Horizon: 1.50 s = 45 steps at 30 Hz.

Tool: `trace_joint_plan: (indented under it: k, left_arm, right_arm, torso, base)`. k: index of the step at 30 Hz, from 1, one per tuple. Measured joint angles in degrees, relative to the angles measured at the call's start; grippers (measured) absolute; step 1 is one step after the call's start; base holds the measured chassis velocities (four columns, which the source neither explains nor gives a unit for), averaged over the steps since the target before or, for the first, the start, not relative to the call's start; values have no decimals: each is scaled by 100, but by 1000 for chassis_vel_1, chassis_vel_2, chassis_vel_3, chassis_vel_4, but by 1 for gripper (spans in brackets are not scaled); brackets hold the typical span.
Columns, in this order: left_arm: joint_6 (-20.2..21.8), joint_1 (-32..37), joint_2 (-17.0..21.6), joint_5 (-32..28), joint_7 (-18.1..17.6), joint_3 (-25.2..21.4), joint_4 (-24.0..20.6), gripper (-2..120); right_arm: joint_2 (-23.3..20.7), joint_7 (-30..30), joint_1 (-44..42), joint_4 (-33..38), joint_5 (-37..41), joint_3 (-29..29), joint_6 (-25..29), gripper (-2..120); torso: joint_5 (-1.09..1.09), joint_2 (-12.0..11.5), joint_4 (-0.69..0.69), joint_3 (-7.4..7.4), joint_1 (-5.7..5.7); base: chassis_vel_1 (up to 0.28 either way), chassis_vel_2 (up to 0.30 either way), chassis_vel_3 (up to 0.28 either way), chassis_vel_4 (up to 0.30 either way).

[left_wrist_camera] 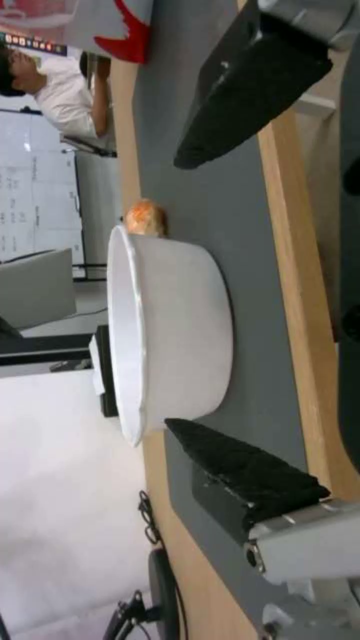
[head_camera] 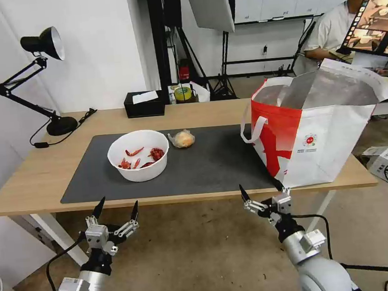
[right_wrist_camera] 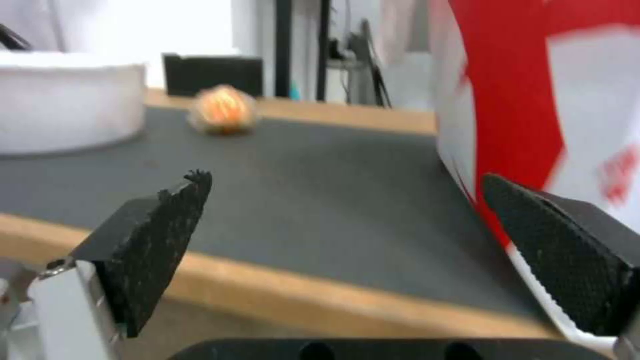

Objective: Pick up the trash from the table and place it into the takeout bag.

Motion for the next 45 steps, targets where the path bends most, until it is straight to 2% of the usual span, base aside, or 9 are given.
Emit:
trace_joint_plan:
  k: [6,23,30,39,43,45]
  left_arm:
    - [-24,-21,15,-17,144,1,88,100]
    - [-64,51,-49,9,150,8,106,100]
    - [-67,55,-83,44,152,32,108,100]
    - [-74,100,-106,87,153,20,73,100]
    - [-76,125,-106,94,153,6,53,100]
    - [-78,138,-103,95,157,-5,50,100]
  right_arm:
    - [91,184,-151,37,-5,4,-84,100]
    - [117,214,-129,61,17,-2,-200,100]
    - [112,248,115,85,47,-200,-314,100]
    - [-90,346,1196,177,357,-869,-778,100]
    - [-153,389,1815,73,510,-1265,-917,100]
    - [-149,450,2401,-102,624,-1591,-1042,100]
  torso:
    - [0,0,0,0,0]
    - [0,0,0,0,0]
    - [1,0,-1,1,0]
    - [0,0,0,1,0]
    - [0,0,0,1,0]
    - [0,0,0,0,0]
  base:
    - [0,0,0,0]
    - [0,0,0,0]
    - [0,0,0,0]
    - [0,0,0,0]
    - [0,0,0,0]
    - [0,0,0,0]
